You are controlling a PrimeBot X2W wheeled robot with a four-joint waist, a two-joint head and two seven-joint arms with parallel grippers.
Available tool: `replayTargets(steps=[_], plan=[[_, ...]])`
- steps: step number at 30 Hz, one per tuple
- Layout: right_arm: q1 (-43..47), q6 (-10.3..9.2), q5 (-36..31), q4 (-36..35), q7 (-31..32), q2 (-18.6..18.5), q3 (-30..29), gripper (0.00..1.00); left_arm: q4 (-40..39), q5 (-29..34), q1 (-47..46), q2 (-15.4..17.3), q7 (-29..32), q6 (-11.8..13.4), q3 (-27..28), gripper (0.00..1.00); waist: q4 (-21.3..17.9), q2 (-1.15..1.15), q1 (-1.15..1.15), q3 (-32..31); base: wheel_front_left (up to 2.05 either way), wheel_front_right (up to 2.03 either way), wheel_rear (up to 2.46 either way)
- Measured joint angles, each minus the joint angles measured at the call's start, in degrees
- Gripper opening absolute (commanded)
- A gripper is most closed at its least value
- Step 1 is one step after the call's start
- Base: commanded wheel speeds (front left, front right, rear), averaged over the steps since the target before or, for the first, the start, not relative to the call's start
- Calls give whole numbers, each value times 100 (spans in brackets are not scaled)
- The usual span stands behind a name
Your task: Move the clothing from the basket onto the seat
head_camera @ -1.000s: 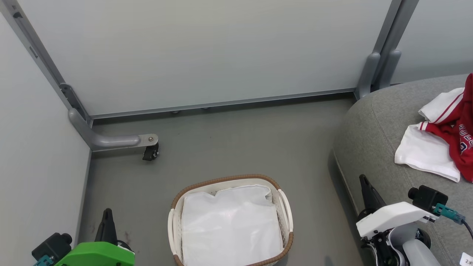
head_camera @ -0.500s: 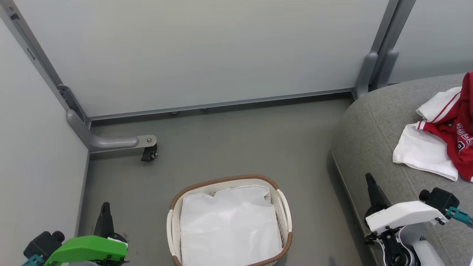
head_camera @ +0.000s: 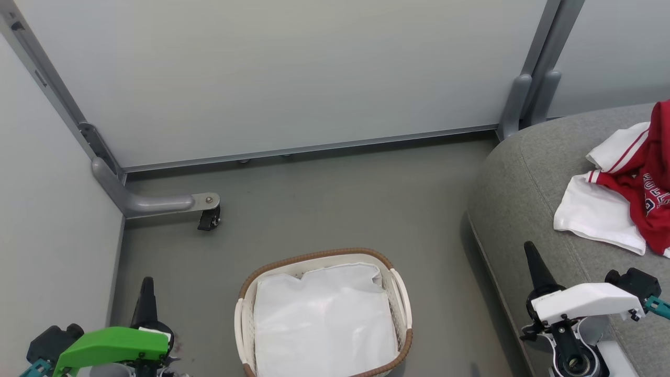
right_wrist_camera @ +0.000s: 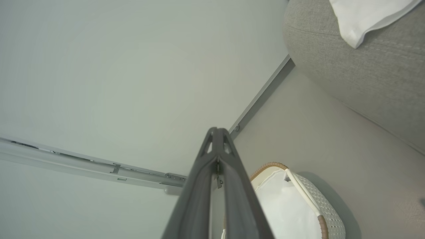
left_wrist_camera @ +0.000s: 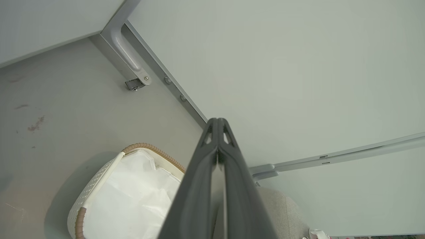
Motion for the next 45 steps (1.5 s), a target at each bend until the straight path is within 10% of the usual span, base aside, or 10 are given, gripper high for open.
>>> replayTargets(steps=[45], plan=[[177, -2, 2301, -519, 603, -13, -369, 0, -465, -2297, -146, 13, 595, -16, 144, 0, -126, 0, 0, -28, 0, 0, 0]])
